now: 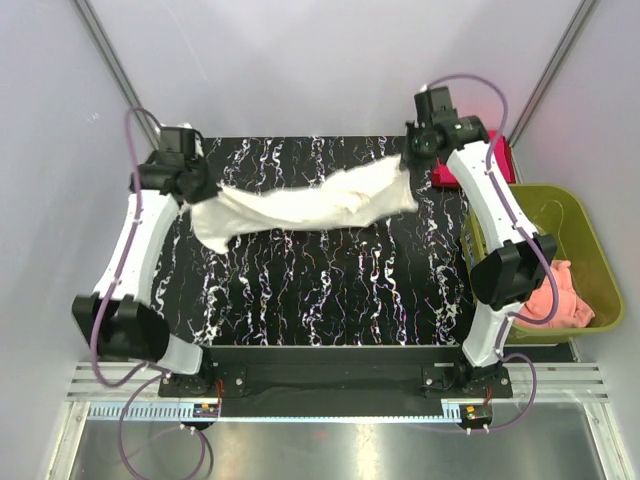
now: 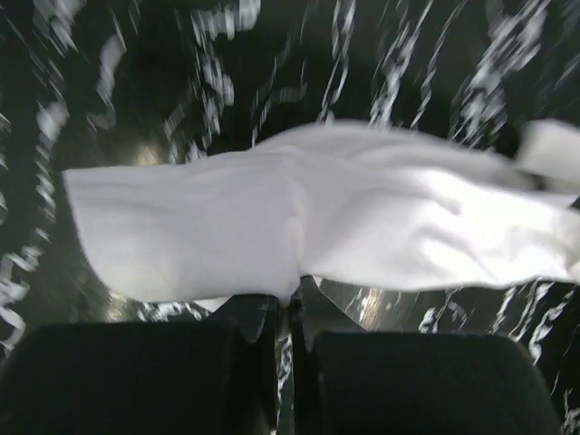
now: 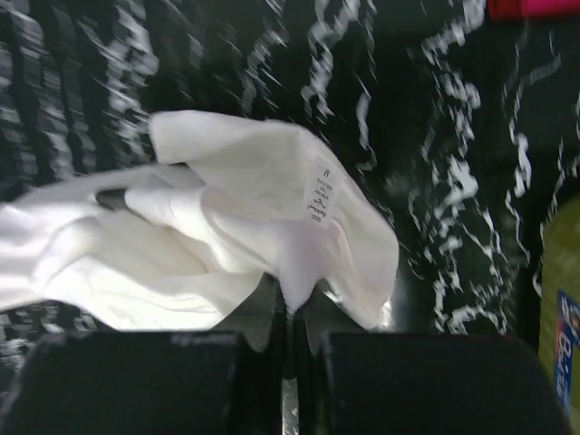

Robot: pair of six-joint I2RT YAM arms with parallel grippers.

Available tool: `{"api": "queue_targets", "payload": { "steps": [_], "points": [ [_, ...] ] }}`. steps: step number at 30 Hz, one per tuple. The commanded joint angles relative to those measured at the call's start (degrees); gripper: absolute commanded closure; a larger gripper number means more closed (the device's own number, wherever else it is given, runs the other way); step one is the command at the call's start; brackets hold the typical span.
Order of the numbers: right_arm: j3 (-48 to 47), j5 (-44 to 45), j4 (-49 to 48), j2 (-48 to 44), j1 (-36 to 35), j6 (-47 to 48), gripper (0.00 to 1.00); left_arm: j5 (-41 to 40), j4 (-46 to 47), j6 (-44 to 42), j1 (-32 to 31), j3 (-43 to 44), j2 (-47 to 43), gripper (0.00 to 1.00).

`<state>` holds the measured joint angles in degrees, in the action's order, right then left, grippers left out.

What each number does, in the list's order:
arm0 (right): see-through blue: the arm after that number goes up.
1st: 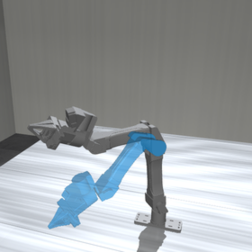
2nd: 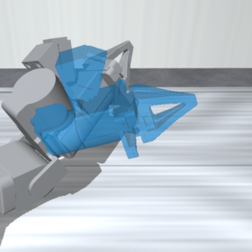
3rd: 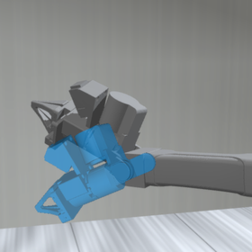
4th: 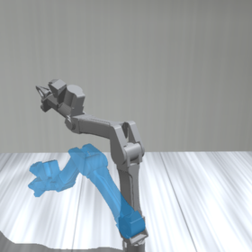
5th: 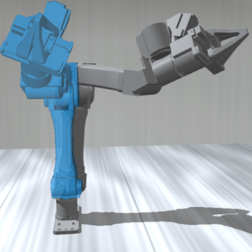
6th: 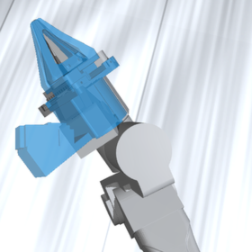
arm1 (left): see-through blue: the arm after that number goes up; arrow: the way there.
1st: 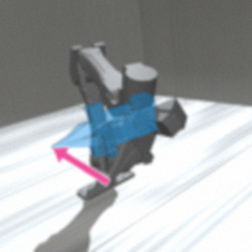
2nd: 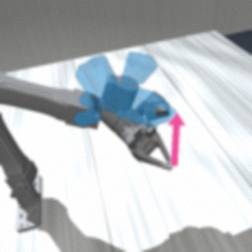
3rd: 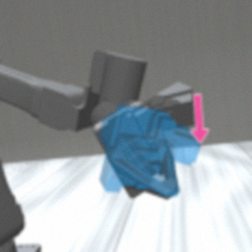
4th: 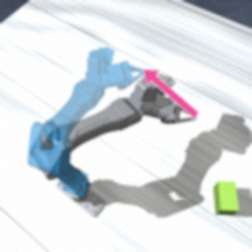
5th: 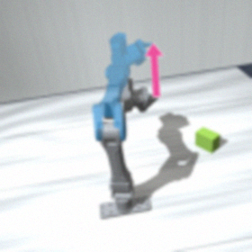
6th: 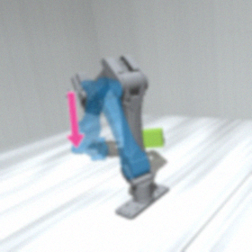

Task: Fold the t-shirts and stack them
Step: Flatten the tshirt out

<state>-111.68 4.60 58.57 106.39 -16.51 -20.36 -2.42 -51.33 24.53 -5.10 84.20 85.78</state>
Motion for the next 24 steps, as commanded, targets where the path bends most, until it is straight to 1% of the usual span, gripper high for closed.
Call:
{"api": "queue_targets", "payload": {
  "steps": [1, 2, 3, 4, 5, 6, 7, 8, 9, 10, 11, 12, 13, 14, 15, 16, 17, 18, 19, 20, 21, 22, 24],
  "points": [
    [-11.0, -3.3, 8.2, 0.6, -0.4, 2.1, 1.00, -5.1, -4.0, -3.8, -0.3, 3.1, -4.3, 1.00],
    [-9.3, -4.2, 8.6, -0.4, -0.4, 1.9, 1.00, -4.6, -2.9, -3.1, -0.3, 0.8, -7.1, 1.00],
    [-6.1, -4.3, 8.3, -3.9, -0.4, 1.9, 1.00, -4.0, -2.0, -1.7, -0.3, -2.0, -8.9, 1.00],
    [3.6, -4.3, 6.3, -6.2, -0.4, 1.8, 1.00, -3.7, -1.4, -1.0, -0.3, -8.1, -12.4, 1.00],
    [9.4, -4.4, 4.8, -8.7, -0.2, 1.0, 1.00, -4.3, -1.2, 0.1, -0.3, -11.5, -14.0, 1.00],
    [15.5, -4.3, 1.8, -13.4, 0.1, 0.3, 0.93, -5.2, -2.3, 3.2, -0.3, -14.7, -15.6, 0.92],
    [26.3, -4.2, 0.9, -15.2, 0.3, -1.5, 0.66, -7.1, -3.6, 5.1, -0.1, -20.4, -18.3, 0.78],
    [30.6, -4.2, 0.5, -16.5, 0.9, -2.7, 0.58, -7.8, -6.3, 6.9, 0.1, -23.4, -19.9, 0.68],
    [34.0, -3.8, 0.6, -18.0, 1.9, -4.1, 0.52, -8.0, -7.3, 10.1, 0.4, -26.1, -21.9, 0.60],
    [38.5, -3.8, 1.1, -18.3, 2.2, -5.6, 0.49, -8.4, -8.3, 11.7, 1.0, -30.4, -25.7, 0.48],
    [39.8, -3.9, 0.9, -18.8, 2.2, -5.8, 0.44, -8.7, -9.8, 12.7, 1.5, -31.7, -27.7, 0.33],
    [40.3, -3.9, 0.2, -19.4, 2.3, -6.2, 0.38, -9.4, -10.5, 13.8, 2.1, -32.1, -28.9, 0.06],
    [39.8, -3.8, -0.5, -19.6, 2.3, -6.5, 0.32, -11.6, -11.2, 13.4, 2.0, -30.3, -28.7, 0.01],
    [38.7, -4.9, -1.3, -18.9, 2.2, -6.2, 0.24, -13.0, -11.9, 12.4, 2.1, -28.8, -27.7, 0.01],
    [37.5, -7.1, -3.0, -18.1, 2.2, -6.5, 0.22, -14.4, -12.0, 12.0, 2.1, -27.1, -26.8, 0.01],
    [34.8, -9.2, -4.2, -17.0, 2.1, -7.1, 0.20, -15.9, -11.7, 11.4, 2.1, -24.1, -25.1, 0.01],
    [33.8, -14.7, -5.6, -15.7, 2.0, -7.8, 0.20, -15.5, -9.9, 9.7, 2.1, -23.0, -24.2, 0.01],
    [32.8, -17.1, -8.2, -13.1, 1.7, -8.7, 0.21, -13.9, -8.6, 8.6, 2.1, -21.7, -22.9, 0.01],
    [32.7, -19.4, -9.5, -11.8, 0.6, -10.6, 0.23, -9.7, -7.6, 7.6, 2.1, -21.3, -20.2, 0.04],
    [32.6, -23.9, -10.7, -10.4, -0.4, -11.2, 0.25, -7.4, -6.1, 6.7, 2.1, -20.8, -18.8, 0.07],
    [32.5, -25.7, -11.6, -8.0, -1.4, -11.5, 0.30, -5.3, -5.5, 6.4, 2.1, -20.7, -17.4, 0.10],
    [31.7, -26.1, -10.9, -7.0, -3.0, -11.0, 0.38, -1.9, -4.9, 6.3, 2.1, -20.7, -15.3, 0.18],
    [31.9, -23.9, -9.3, -6.5, -7.7, -10.2, 0.45, -0.1, -4.5, 6.8, 2.1, -20.9, -14.2, 0.23]
  ]
}}
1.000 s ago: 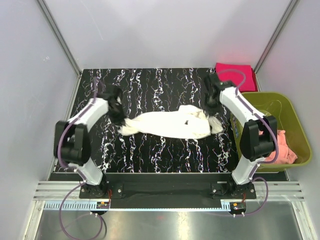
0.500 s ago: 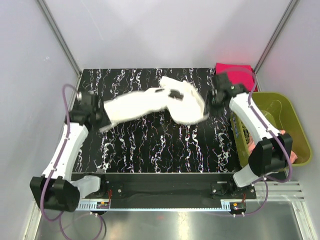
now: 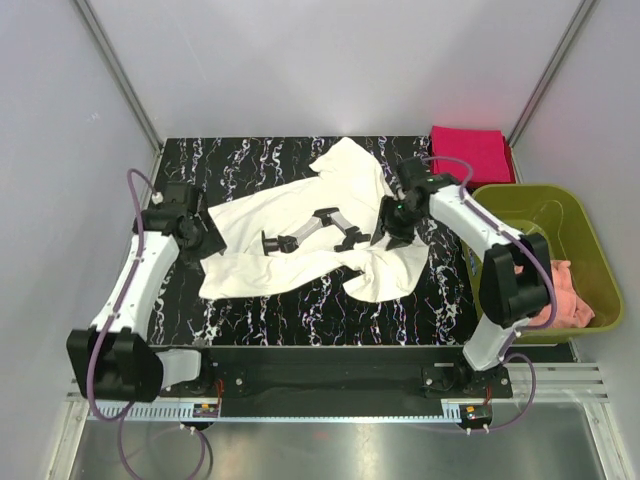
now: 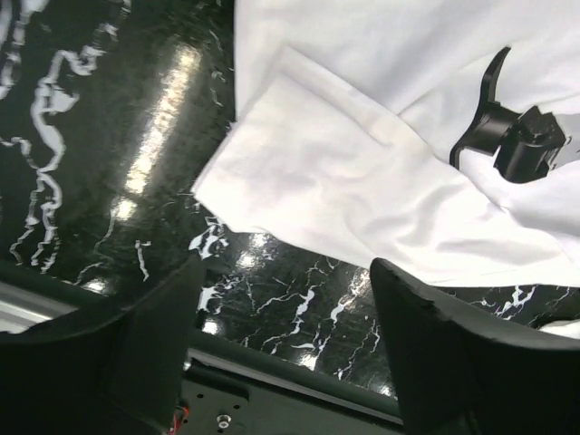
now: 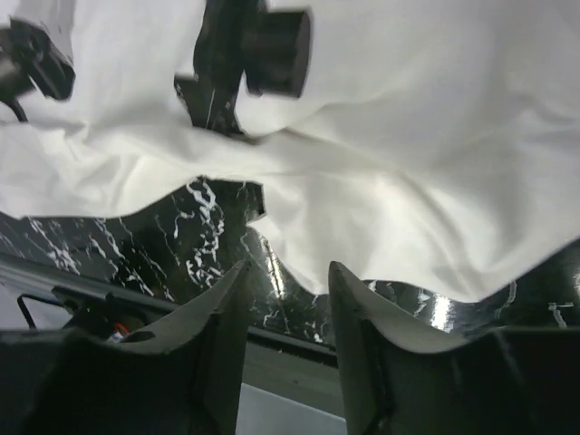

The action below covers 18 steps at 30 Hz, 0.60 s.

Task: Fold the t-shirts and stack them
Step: Flatten the tshirt out

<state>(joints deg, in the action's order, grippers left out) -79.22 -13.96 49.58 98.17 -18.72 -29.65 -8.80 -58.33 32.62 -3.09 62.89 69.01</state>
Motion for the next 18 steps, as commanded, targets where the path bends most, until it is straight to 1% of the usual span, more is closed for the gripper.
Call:
{"api": "queue_targets", "payload": {
  "steps": [1, 3, 4, 5, 6, 8, 10, 12, 13, 15, 17, 18],
  "points": [
    [1.7, -4.4, -0.2, 1.1, -6.4, -1.4, 0.56, 7.0, 2.8, -1.0, 0.1, -0.3, 2.3, 0.36],
    [6.2, -1.7, -1.6, -2.7, -6.9, -4.0, 0.73, 6.5, 4.0, -0.5, 0.1, -1.4, 1.4, 0.46],
    [11.6, -0.6, -2.4, -4.0, -6.7, -7.2, 0.82, 5.8, 4.4, -0.8, 0.2, -1.8, 0.7, 0.49],
    [14.2, 1.2, -3.3, -5.3, -6.1, -8.7, 0.82, 5.7, 5.2, -1.6, 0.3, -1.9, 0.6, 0.49],
    [18.3, 1.0, -5.9, -6.5, -4.0, -9.9, 0.79, 6.0, 5.7, -2.0, 0.4, -1.8, 1.2, 0.48],
    [20.9, -0.5, -9.3, -5.4, 0.6, -12.6, 0.59, 8.4, 7.7, -3.8, 0.4, -1.6, 2.6, 0.43],
    [22.1, -0.5, -11.5, -3.6, 2.7, -12.8, 0.60, 13.2, 10.0, -3.9, 0.3, -2.0, 5.5, 0.43],
    [21.5, 0.3, -13.0, -0.4, 3.4, -12.0, 0.59, 15.1, 11.7, -3.4, 0.3, -3.0, 7.7, 0.43],
    [19.6, 1.3, -13.0, 0.9, 3.4, -10.5, 0.59, 16.9, 13.9, -3.3, 0.2, -3.3, 9.8, 0.43],
    [16.1, 3.0, -12.3, 4.9, 3.6, -9.1, 0.58, 17.7, 15.8, -2.7, 0.3, -3.7, 13.9, 0.42],
    [13.1, 5.9, -11.9, 9.1, 4.0, -6.3, 0.57, 17.5, 16.8, -2.5, 0.3, -2.1, 17.5, 0.39],
    [9.5, 6.8, -11.2, 10.8, 4.1, -5.3, 0.55, 17.7, 17.3, -2.3, 0.3, 0.2, 21.5, 0.37]
  ]
}}
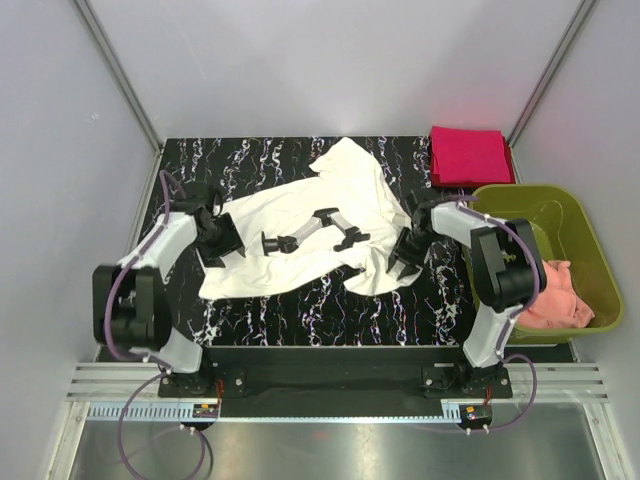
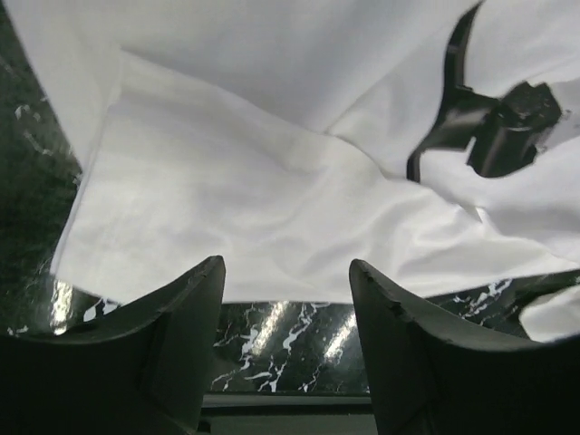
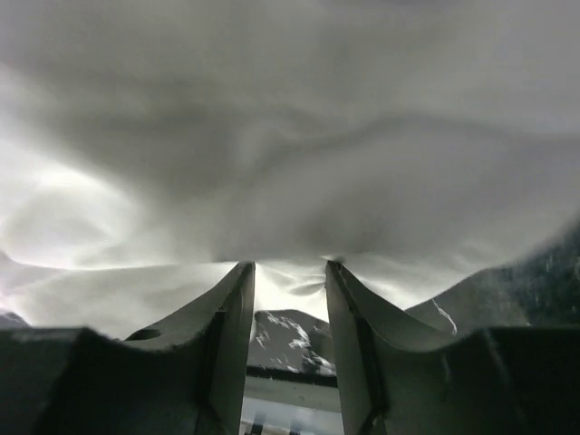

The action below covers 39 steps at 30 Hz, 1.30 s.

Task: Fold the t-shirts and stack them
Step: Flatten the tshirt out

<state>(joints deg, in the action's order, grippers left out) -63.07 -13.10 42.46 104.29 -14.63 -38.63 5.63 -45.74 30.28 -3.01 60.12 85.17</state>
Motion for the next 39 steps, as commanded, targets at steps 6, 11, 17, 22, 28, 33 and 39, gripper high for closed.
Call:
{"api": "queue_targets", "payload": {
  "steps": [6, 11, 17, 22, 28, 33, 39],
  "points": [
    [-23.0, 12.9, 3.1, 14.7, 1.1, 12.2, 0.48, -0.9, 5.5, 0.8, 1.2, 15.4, 22.2, 0.35],
    [-30.1, 20.7, 8.8, 15.8, 1.8, 18.6, 0.33, -4.6, 1.9, -1.7, 2.9, 25.8, 32.9, 0.36],
    [-24.1, 19.8, 11.2, 4.8, 2.2, 19.2, 0.24, -7.6, -1.6, -3.0, 2.9, 26.1, 26.0, 0.24],
    [-13.2, 7.2, 9.4, -6.4, 2.1, 12.1, 0.36, -8.9, -1.4, -0.2, 2.9, 13.4, 8.7, 0.19],
    [8.7, -10.5, -9.2, -17.3, 0.3, -5.3, 0.69, -9.9, 0.0, 2.0, 2.9, 0.6, -5.0, 0.24],
    [19.0, -5.3, -20.6, -20.2, -3.5, -12.2, 0.46, -3.8, 2.7, 3.2, 3.0, -1.8, -5.6, 0.30],
    [24.3, -0.4, -27.7, -18.6, -3.6, -12.6, 0.41, -0.2, 5.7, 4.1, 2.9, -2.5, -5.1, 0.36]
  ]
}}
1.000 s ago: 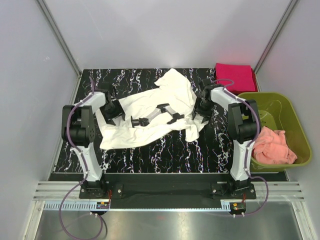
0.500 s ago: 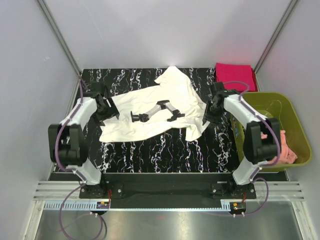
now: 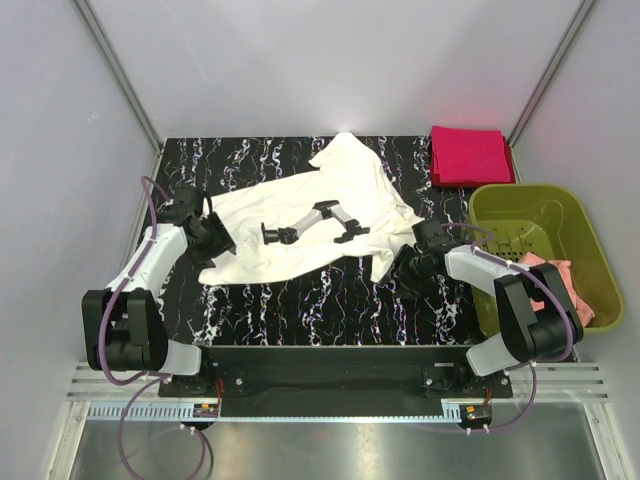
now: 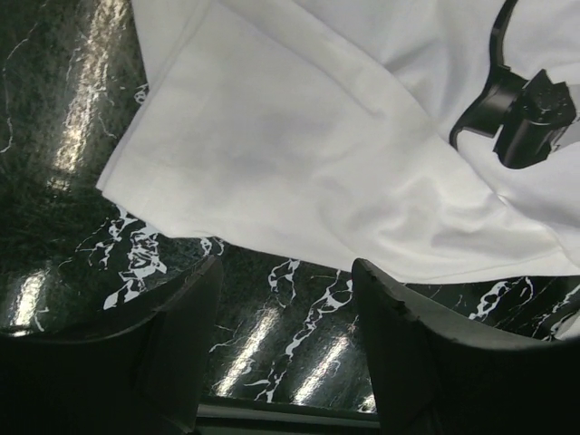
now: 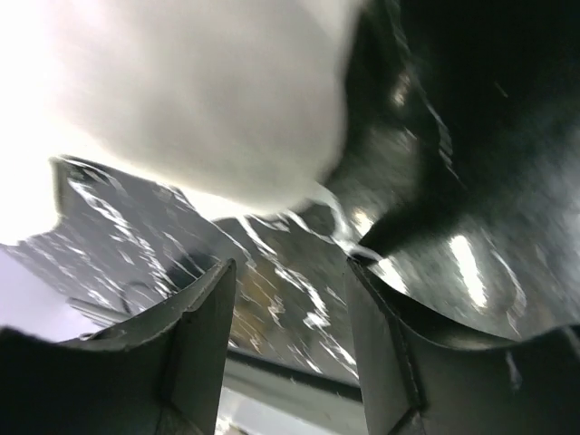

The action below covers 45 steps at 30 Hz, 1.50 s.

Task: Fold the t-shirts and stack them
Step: Flatten the tshirt out

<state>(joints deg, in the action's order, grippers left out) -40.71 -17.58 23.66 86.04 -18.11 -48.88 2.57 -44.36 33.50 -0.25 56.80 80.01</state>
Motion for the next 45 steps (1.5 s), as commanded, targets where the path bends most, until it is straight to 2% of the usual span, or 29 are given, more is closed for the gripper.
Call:
{"api": "queue_targets", "payload": {
  "steps": [1, 4, 8, 11, 12, 13, 15, 16, 19, 21, 22, 23, 24, 26, 28, 29, 31, 32, 33, 35, 38, 39, 42, 45],
  "points": [
    [2.6, 4.7, -11.6, 0.7, -0.1, -2.6, 0.41, 2.8, 3.9, 0.4, 0.3, 2.0, 0.3, 0.36],
    [2.2, 6.2, -14.8, 4.5, -0.1, -3.0, 0.43, 2.5, 2.7, -0.2, 0.2, 3.5, 0.9, 0.36],
    [-1.5, 11.5, -11.2, 9.3, 0.2, -3.1, 0.55, 2.1, 2.3, -0.4, 0.3, 3.0, -0.5, 0.35],
    [-4.7, 13.5, -5.1, 10.3, 0.5, -1.0, 0.79, 1.8, 1.3, -1.0, 0.3, 3.1, -1.2, 0.35],
    [-5.9, 16.2, -2.0, 9.9, 0.5, -0.4, 1.00, 1.6, 0.9, -1.2, 0.3, 3.1, -1.3, 0.35],
    [-8.1, 17.6, 5.8, 8.8, 0.6, 0.0, 1.00, 1.6, 0.8, -1.5, 0.2, 3.2, -1.8, 0.35],
    [-9.6, 23.0, 12.3, 7.1, 1.1, 3.3, 1.00, 1.1, 0.2, -2.0, 0.2, 3.6, -2.1, 0.35],
    [-10.3, 24.9, 19.0, 5.0, 1.7, 4.2, 1.00, 0.9, -0.2, -2.1, 0.3, 4.0, -2.4, 0.35],
    [-10.2, 28.7, 27.5, -0.2, 3.3, 6.7, 0.99, -0.8, -1.5, -2.6, 0.2, 4.4, -3.4, 0.35],
    [-9.6, 28.0, 28.7, -3.1, 3.5, 7.2, 0.76, -2.3, -2.5, -3.0, 0.2, 4.6, -3.8, 0.35],
    [-9.8, 27.5, 30.0, -4.9, 3.5, 7.0, 0.50, -2.5, -2.7, -3.1, 0.2, 4.7, -4.1, 0.35],
    [-10.0, 27.1, 30.6, -5.7, 3.5, 6.9, 0.44, -2.4, -3.4, -3.2, 0.3, 4.8, -4.1, 0.35],
    [-10.2, 25.8, 30.8, -7.2, 3.5, 7.1, 0.42, -4.0, -3.4, -3.3, 0.2, 5.0, -4.2, 0.35],
    [-9.9, 25.4, 31.7, -8.5, 3.6, 6.6, 0.43, -4.1, -3.5, -3.3, 0.3, 5.1, -4.4, 0.35],
    [-8.1, 25.0, 31.6, -10.7, 3.8, 3.9, 0.49, -3.7, -3.4, -3.3, 0.2, 4.7, -4.8, 0.35],
    [-7.0, 24.0, 31.4, -11.6, 4.0, 2.8, 0.62, -3.4, -3.3, -3.1, 0.2, 4.6, -4.9, 0.35],
    [-3.7, 21.8, 27.7, -13.9, 4.1, 1.3, 0.75, -2.9, -3.3, -3.0, 0.2, 4.6, -4.9, 0.35],
    [-2.7, 18.8, 26.1, -14.2, 4.1, 0.1, 0.85, -2.9, -3.3, -3.0, 0.2, 4.6, -4.9, 0.36],
    [-1.8, 17.9, 24.0, -14.3, 4.1, -0.2, 0.87, -2.9, -3.1, -3.1, 0.2, 4.5, -5.0, 0.36],
    [0.4, 14.3, 18.8, -13.9, 4.1, -2.5, 0.87, -2.9, -2.9, -3.2, 0.2, 4.3, -5.2, 0.35],
    [2.0, 14.0, 14.7, -11.3, 4.1, -3.9, 0.66, -2.9, -2.8, -3.2, 0.3, 3.9, -5.1, 0.36],
    [2.1, 13.9, 13.5, -9.5, 4.1, -3.9, 0.62, -2.9, -2.8, -3.2, 0.2, 4.0, -5.0, 0.36],
    [2.7, 13.6, 11.2, -7.6, 4.1, -4.6, 0.54, -2.9, -2.6, -3.3, 0.3, 3.6, -5.5, 0.36],
    [2.3, 15.6, 11.7, -6.0, 4.1, -4.7, 0.53, -2.9, -2.7, -3.2, 0.2, 3.4, -5.7, 0.35]
  ]
}}
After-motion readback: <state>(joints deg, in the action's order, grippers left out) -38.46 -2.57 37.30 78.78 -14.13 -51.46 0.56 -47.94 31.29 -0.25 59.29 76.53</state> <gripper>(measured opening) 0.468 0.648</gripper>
